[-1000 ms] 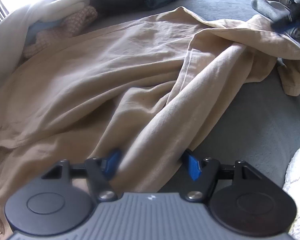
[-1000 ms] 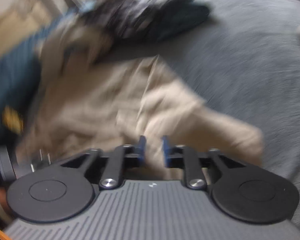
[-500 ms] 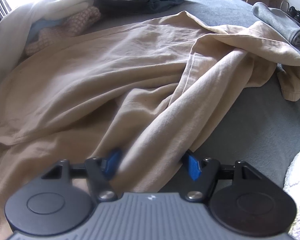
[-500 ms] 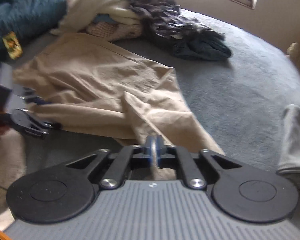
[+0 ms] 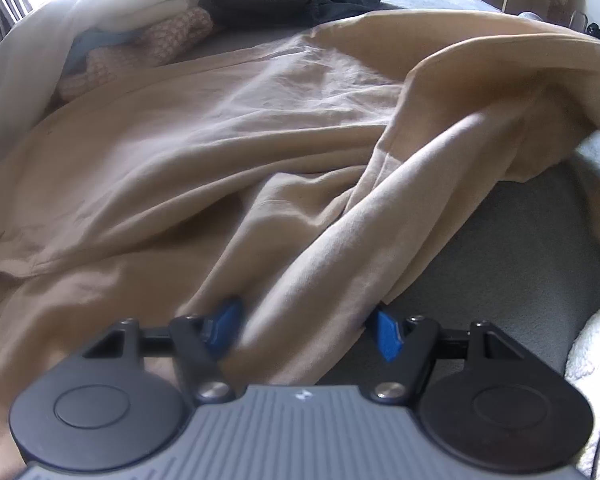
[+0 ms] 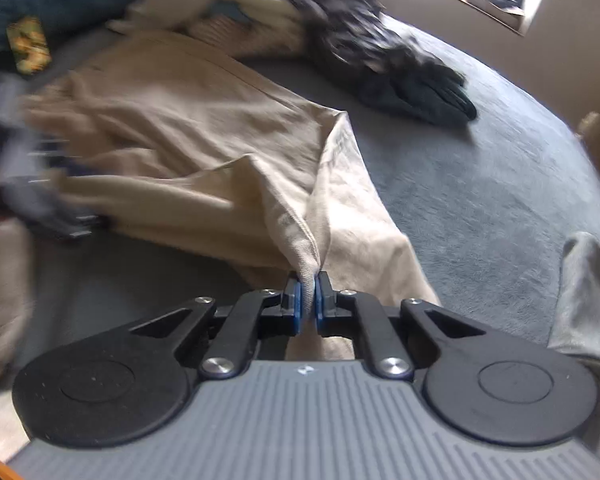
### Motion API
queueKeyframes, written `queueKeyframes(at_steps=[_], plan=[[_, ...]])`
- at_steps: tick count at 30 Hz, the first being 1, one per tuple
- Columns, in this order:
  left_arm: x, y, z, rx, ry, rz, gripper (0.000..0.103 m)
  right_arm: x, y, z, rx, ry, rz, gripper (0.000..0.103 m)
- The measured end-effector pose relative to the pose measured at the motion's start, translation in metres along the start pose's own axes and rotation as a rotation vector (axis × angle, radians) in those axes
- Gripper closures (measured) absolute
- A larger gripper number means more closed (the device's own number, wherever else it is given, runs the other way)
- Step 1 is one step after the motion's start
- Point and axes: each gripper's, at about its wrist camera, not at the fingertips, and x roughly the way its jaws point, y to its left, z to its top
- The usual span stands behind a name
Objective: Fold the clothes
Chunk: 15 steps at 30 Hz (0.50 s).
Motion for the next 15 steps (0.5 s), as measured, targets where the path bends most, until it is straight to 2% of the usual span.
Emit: queueKeyframes(at_steps=[2,4,7,8,10,12,14,15], plan=[[-0.003,0.003,-0.001,-0.017,-0.002,-0.002,0.033,-0.025,0.001,-0.013,-0.020,0.004,0.041,0.098],[-0.007,0.006,-0.002,-0.030,-0.002,0.000,0.033,-0.038,-0.002,-0.030,-0.045,0.053,0.027,0.098],[-0.009,0.009,-0.004,-0.036,0.001,0.001,0.033,-0.036,-0.010,-0.057,-0.068,0.165,-0.058,0.097],[-0.009,0.009,-0.004,-0.033,0.006,0.000,0.033,-0.030,-0.016,-0.065,-0.045,0.209,-0.067,0.096],[-0.009,0.009,-0.005,-0.025,0.009,0.008,0.033,-0.023,-0.027,-0.070,0.056,0.259,-0.014,0.092],[-0.009,0.010,-0.005,-0.025,0.014,0.012,0.033,-0.023,-0.036,-0.064,0.154,0.248,0.049,0.083],[-0.009,0.010,-0.006,-0.028,0.016,0.012,0.033,-0.029,-0.043,-0.055,0.235,0.182,0.117,0.077],[-0.010,0.010,-0.006,-0.028,0.017,0.011,0.033,-0.033,-0.047,-0.051,0.279,0.138,0.155,0.070]])
